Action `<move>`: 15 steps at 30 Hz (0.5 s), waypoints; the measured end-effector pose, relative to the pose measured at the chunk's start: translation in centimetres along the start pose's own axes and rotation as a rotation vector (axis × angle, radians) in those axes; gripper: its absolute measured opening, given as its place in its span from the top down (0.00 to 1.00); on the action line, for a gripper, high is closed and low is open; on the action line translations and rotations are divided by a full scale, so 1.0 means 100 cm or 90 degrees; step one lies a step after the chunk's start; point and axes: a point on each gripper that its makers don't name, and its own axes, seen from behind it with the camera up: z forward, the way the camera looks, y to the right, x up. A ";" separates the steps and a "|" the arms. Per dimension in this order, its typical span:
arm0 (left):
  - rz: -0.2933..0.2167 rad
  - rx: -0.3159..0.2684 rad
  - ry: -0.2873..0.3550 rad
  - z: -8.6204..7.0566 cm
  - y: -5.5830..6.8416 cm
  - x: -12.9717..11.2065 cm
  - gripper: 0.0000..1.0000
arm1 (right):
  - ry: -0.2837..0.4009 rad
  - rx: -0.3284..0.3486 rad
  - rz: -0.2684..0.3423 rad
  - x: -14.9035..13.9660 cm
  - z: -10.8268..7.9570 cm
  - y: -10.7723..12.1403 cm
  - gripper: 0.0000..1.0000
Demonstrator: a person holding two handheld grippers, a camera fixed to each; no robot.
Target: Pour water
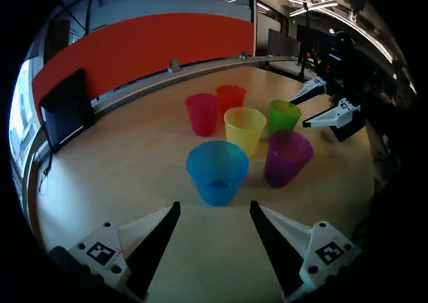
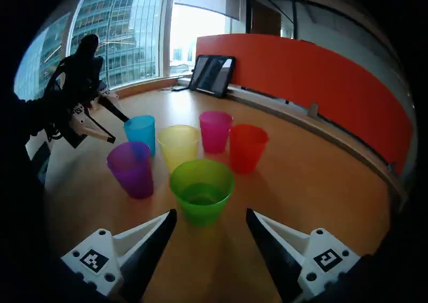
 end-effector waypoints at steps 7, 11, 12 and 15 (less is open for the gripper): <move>-0.008 0.030 0.034 -0.020 -0.004 0.006 0.03 | 0.030 -0.028 0.014 0.007 -0.019 0.000 0.00; -0.013 0.055 0.062 -0.035 -0.009 0.012 0.03 | 0.055 -0.049 0.015 0.016 -0.032 -0.001 0.00; -0.015 0.064 0.071 -0.040 -0.011 0.014 0.03 | 0.063 -0.057 0.016 0.019 -0.036 0.000 0.00; -0.029 0.097 0.098 -0.051 -0.019 0.019 0.04 | 0.087 -0.091 0.019 0.029 -0.046 0.005 0.00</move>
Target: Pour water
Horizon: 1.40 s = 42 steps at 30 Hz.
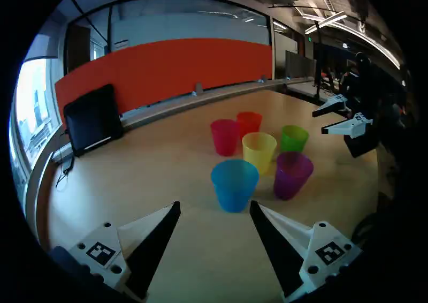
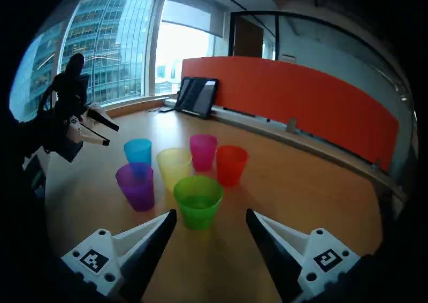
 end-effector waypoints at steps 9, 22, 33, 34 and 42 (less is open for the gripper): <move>-0.039 0.105 0.103 -0.028 -0.029 0.017 0.03 | 0.071 -0.089 0.030 0.024 -0.020 0.019 0.00; -0.023 0.231 0.220 -0.058 -0.044 0.044 0.04 | 0.168 -0.236 0.049 0.052 -0.037 0.056 0.00; -0.051 0.306 0.274 -0.072 -0.055 0.048 0.04 | 0.239 -0.306 0.084 0.064 -0.052 0.074 0.00; -0.053 0.311 0.274 -0.072 -0.055 0.047 0.04 | 0.245 -0.311 0.087 0.065 -0.054 0.075 0.00; -0.060 0.363 0.288 -0.077 -0.063 0.045 0.04 | 0.291 -0.339 0.084 0.080 -0.067 0.076 0.00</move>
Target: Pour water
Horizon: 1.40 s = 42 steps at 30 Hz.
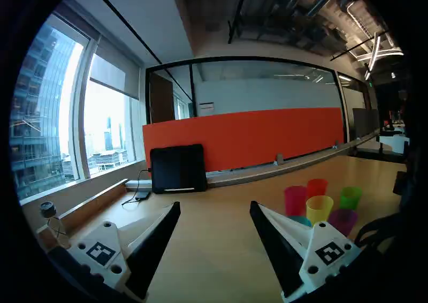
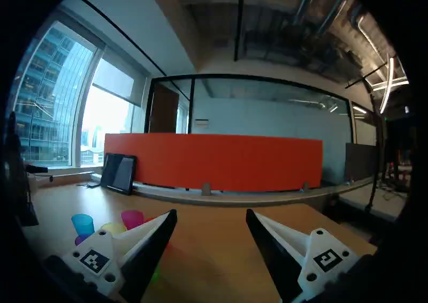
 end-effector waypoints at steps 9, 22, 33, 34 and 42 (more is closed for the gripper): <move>0.000 0.028 0.031 -0.001 -0.002 0.009 0.04 | 0.017 -0.013 0.004 0.008 -0.002 -0.001 0.00; -0.024 0.047 0.043 0.001 -0.013 -0.010 0.03 | 0.002 -0.006 -0.003 0.001 -0.001 -0.014 0.00; -0.062 0.036 0.032 0.004 -0.022 -0.034 0.03 | -0.001 0.002 0.004 0.005 0.003 -0.031 0.00; -0.065 0.034 0.031 0.004 -0.021 -0.034 0.03 | 0.000 0.003 0.004 0.006 0.003 -0.032 0.00; -0.081 0.021 0.029 0.005 -0.018 -0.037 0.03 | -0.005 0.010 -0.001 0.004 0.002 -0.038 0.00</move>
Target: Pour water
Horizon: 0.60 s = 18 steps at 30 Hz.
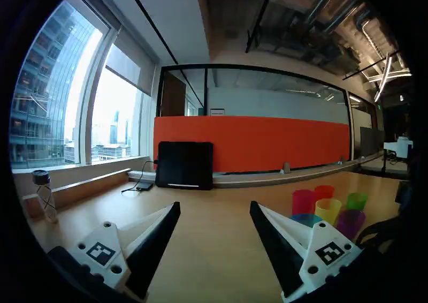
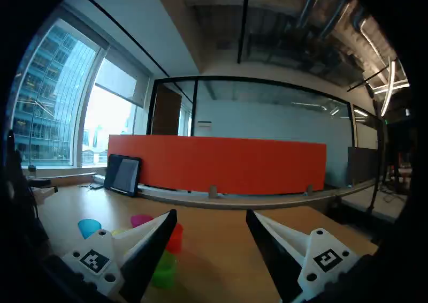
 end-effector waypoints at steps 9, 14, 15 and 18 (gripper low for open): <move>0.006 -0.002 -0.016 0.001 0.000 -0.011 0.03 | -0.001 -0.001 0.002 0.001 0.000 -0.001 0.00; 0.009 -0.006 -0.025 0.002 0.002 -0.015 0.03 | 0.001 -0.001 0.002 0.003 -0.001 -0.002 0.00; 0.009 -0.006 -0.027 0.002 0.002 -0.016 0.03 | 0.001 -0.001 0.002 0.003 -0.001 -0.002 0.00; 0.009 -0.005 -0.028 0.003 0.001 -0.017 0.04 | 0.000 0.001 0.001 0.002 -0.001 -0.004 0.00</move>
